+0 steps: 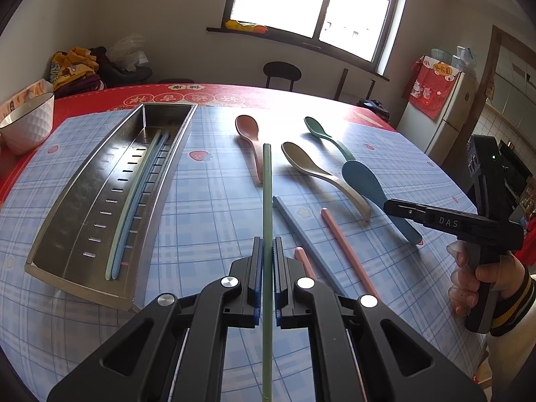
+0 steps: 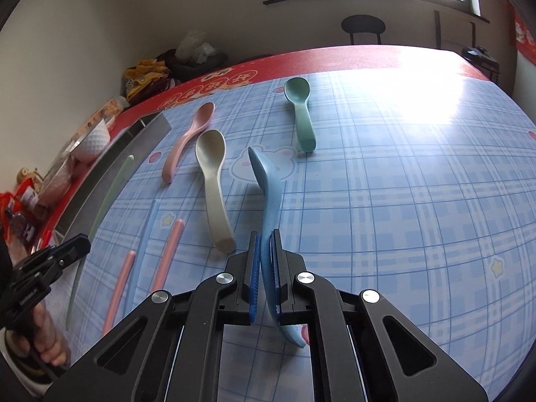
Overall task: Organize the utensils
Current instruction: 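Grasp the blue spoon by its handle with the right tool while the left holds the chopstick, then lower green chopstick into the steel tray, open left tool while right holds blue spoon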
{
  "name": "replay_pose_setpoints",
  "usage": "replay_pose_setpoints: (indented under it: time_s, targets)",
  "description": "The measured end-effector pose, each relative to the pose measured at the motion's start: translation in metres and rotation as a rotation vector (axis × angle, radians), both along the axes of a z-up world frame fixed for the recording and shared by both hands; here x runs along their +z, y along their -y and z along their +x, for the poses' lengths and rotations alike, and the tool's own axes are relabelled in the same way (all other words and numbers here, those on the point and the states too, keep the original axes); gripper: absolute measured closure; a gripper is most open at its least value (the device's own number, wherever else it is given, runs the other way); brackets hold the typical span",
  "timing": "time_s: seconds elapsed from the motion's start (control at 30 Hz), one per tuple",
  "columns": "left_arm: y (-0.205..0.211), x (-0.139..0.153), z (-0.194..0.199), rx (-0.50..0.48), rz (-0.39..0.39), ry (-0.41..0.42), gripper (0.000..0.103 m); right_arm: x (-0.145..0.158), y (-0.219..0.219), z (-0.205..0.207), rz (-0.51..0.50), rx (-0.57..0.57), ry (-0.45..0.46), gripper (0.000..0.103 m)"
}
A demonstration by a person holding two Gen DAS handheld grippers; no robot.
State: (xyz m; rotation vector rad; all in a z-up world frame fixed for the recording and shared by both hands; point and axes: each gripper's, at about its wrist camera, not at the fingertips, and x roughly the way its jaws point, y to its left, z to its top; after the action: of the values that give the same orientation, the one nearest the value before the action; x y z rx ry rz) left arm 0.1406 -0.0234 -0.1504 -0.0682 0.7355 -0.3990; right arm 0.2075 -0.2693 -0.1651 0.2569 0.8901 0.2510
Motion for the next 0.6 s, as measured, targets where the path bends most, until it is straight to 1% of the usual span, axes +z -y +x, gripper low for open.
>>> replay_pose_setpoints:
  time_s: [0.1, 0.23, 0.4, 0.5, 0.6]
  targets:
    - [0.0003, 0.0001, -0.0001, -0.001, -0.001, -0.001, 0.097, -0.0017, 0.0029, 0.0013, 0.026, 0.004, -0.014, 0.096]
    - [0.0006, 0.0001, -0.0005, 0.000, 0.001, 0.001, 0.097, -0.0016, 0.0024, 0.0003, 0.018, 0.003, -0.015, 0.096]
    - [0.0010, 0.0006, -0.0010, 0.000, 0.006, 0.003, 0.097, -0.0040, -0.0005, 0.0039, 0.007, 0.003, -0.037, 0.095]
    - [0.0015, 0.0016, -0.0019, 0.004, 0.008, 0.008, 0.097, -0.0021, -0.0043, 0.0031, -0.037, -0.020, -0.027, 0.096]
    - [0.0000, 0.0018, -0.0012, 0.010, 0.008, 0.010, 0.097, 0.0018, 0.0017, -0.0037, -0.008, -0.037, 0.017, 0.096]
